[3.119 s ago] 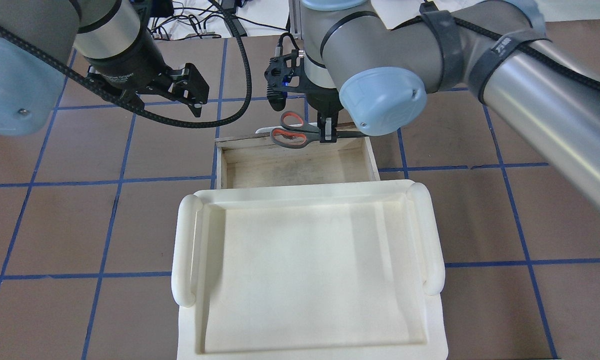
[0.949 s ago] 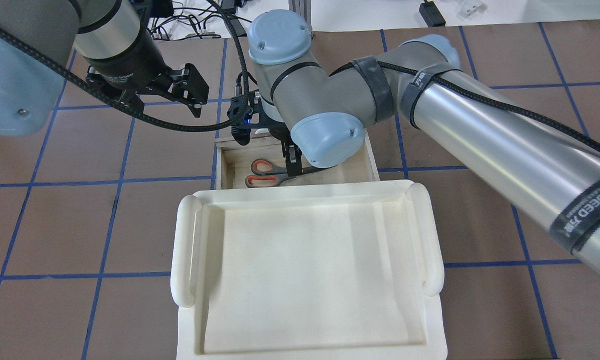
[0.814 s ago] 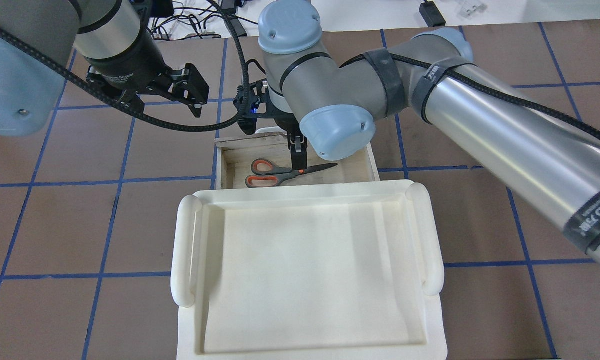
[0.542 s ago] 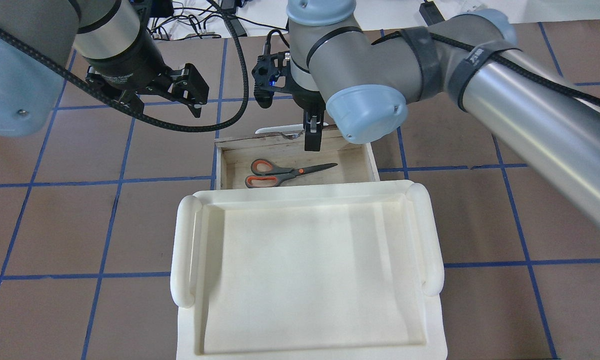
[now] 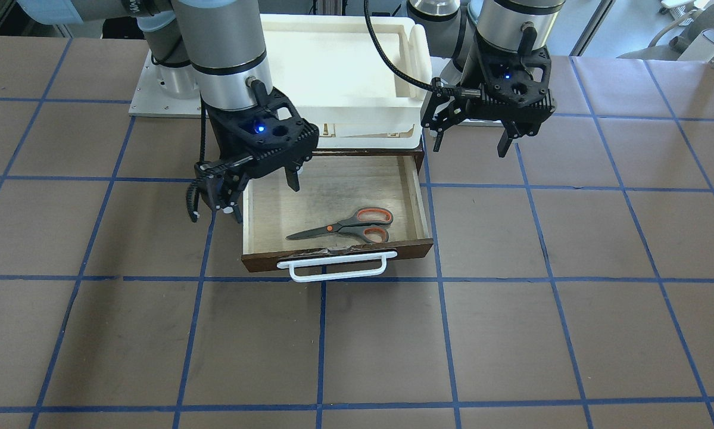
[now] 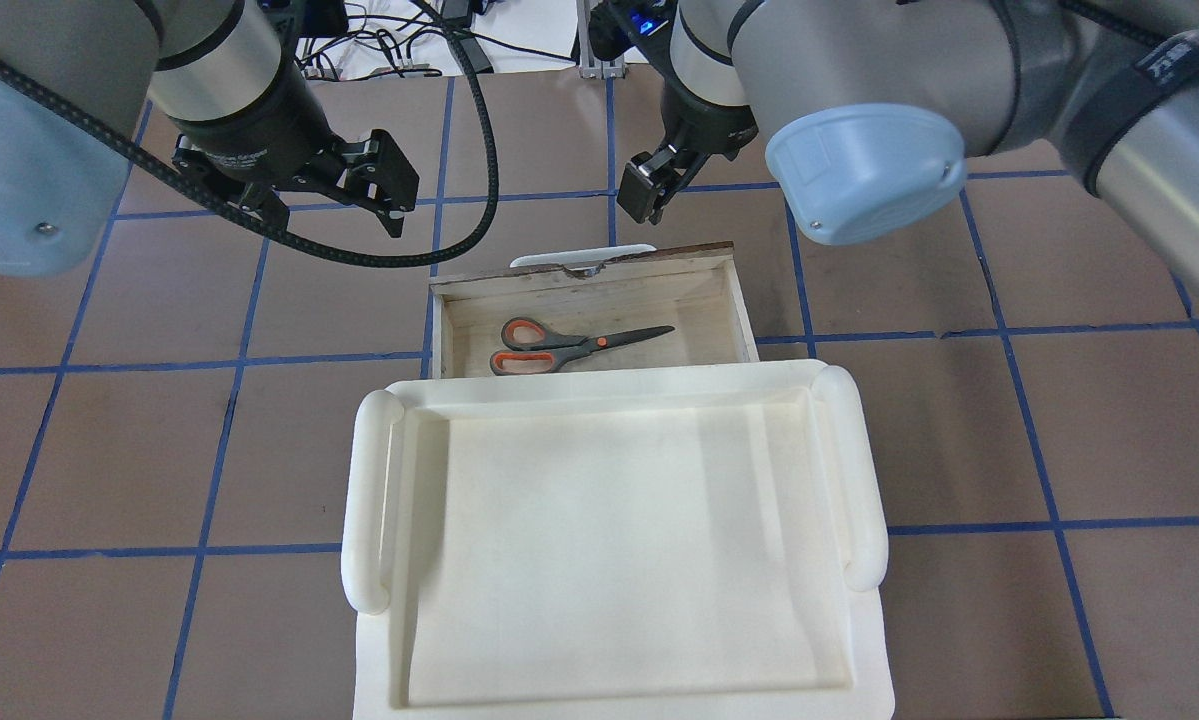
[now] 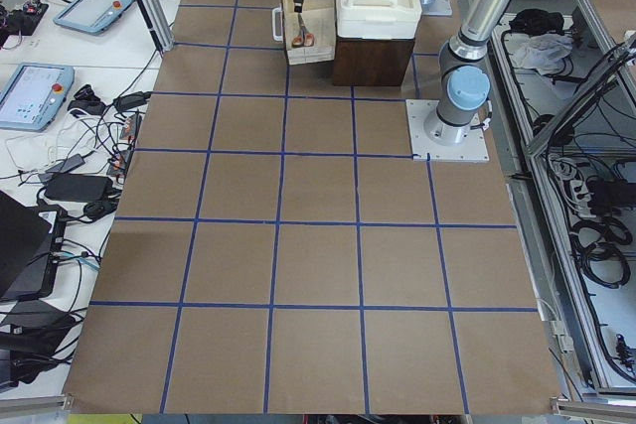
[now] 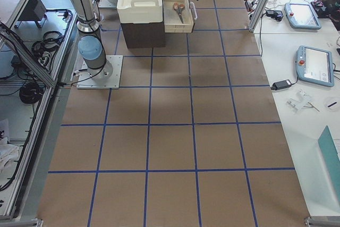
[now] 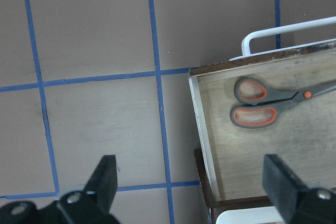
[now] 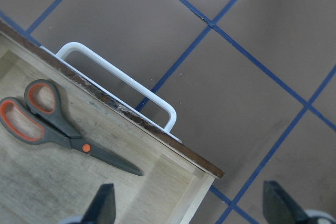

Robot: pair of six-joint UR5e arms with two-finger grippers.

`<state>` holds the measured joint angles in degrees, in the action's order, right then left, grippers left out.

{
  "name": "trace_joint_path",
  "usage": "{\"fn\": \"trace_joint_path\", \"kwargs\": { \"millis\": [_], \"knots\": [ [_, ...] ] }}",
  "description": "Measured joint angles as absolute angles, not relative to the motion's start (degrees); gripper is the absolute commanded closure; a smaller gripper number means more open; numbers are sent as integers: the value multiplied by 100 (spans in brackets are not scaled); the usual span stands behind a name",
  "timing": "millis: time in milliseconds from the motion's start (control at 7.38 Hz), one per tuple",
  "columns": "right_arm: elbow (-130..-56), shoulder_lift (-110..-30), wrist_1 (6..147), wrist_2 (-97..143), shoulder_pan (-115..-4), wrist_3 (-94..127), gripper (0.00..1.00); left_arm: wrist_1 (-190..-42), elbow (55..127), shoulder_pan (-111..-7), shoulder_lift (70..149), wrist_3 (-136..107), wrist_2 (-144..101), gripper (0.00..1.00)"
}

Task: Put scissors in drawer and close it
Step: 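Raise the right gripper and withdraw it from the drawer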

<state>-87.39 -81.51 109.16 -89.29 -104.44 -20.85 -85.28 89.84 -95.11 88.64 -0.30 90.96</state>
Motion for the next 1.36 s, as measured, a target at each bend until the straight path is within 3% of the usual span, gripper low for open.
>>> {"fn": "trace_joint_path", "kwargs": {
  "millis": [542,1356],
  "knots": [
    [-8753,-8668,9712,-8941,-9046,-1438,0,-8544,9027,-9562,8950,-79,9091,0],
    [-8808,-8986,9160,-8946,-8813,-715,0,-7887,8824,-9889,9559,-1054,9042,0]
  ]
}}
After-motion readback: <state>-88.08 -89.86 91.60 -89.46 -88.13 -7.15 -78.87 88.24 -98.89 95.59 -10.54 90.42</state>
